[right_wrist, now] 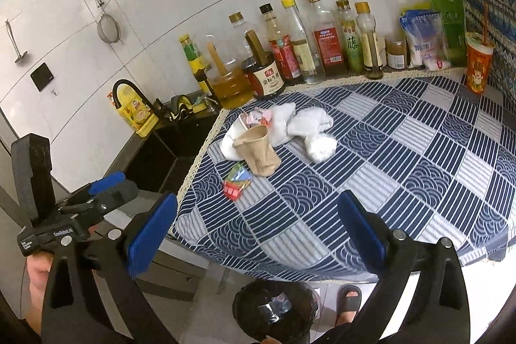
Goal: Collect trash
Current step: 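Raise both tools back up toward the counter, then grasp the red-and-green snack wrapper with the left tool while the right tool grasps the clear plastic bag, then lower the wrapper and plastic bag down over the bin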
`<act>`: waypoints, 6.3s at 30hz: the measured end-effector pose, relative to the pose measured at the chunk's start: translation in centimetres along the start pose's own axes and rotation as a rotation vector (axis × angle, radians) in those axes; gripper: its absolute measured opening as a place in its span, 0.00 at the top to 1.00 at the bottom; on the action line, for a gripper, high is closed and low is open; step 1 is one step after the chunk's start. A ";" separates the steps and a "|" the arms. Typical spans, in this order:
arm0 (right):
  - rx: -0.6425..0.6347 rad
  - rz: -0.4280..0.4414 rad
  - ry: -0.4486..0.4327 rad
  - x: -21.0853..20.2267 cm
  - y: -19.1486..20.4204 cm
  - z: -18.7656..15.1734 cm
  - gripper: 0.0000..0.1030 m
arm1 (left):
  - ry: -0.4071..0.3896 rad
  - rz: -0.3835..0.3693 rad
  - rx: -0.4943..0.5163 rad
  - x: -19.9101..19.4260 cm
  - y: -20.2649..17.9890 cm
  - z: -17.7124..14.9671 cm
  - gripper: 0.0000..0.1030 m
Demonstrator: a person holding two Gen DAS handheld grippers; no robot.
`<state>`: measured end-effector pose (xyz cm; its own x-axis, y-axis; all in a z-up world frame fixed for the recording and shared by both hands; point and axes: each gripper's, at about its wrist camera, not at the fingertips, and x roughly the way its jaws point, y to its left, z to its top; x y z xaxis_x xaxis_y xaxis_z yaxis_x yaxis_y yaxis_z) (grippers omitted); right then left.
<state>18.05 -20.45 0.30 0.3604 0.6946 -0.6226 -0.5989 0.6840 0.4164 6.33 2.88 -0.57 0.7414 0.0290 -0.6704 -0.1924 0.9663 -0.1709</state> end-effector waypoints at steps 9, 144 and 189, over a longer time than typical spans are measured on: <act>0.009 -0.013 0.052 4.0 -3.0 1.8 0.04 | 0.067 -0.020 -0.023 4.4 0.6 1.1 0.06; -0.089 0.020 0.190 2.5 6.2 -9.2 0.47 | 0.099 -0.075 0.023 -1.8 -0.4 -8.9 0.54; 0.405 0.037 0.806 22.5 -6.4 -29.0 0.46 | 0.704 -0.033 -0.328 17.6 7.3 -30.7 0.54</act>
<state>9.21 -15.65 -35.56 -0.3555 0.4554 -0.8163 -0.2477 0.7962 0.5520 -1.81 2.61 -35.77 0.1885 -0.2740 -0.9431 -0.4386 0.8357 -0.3304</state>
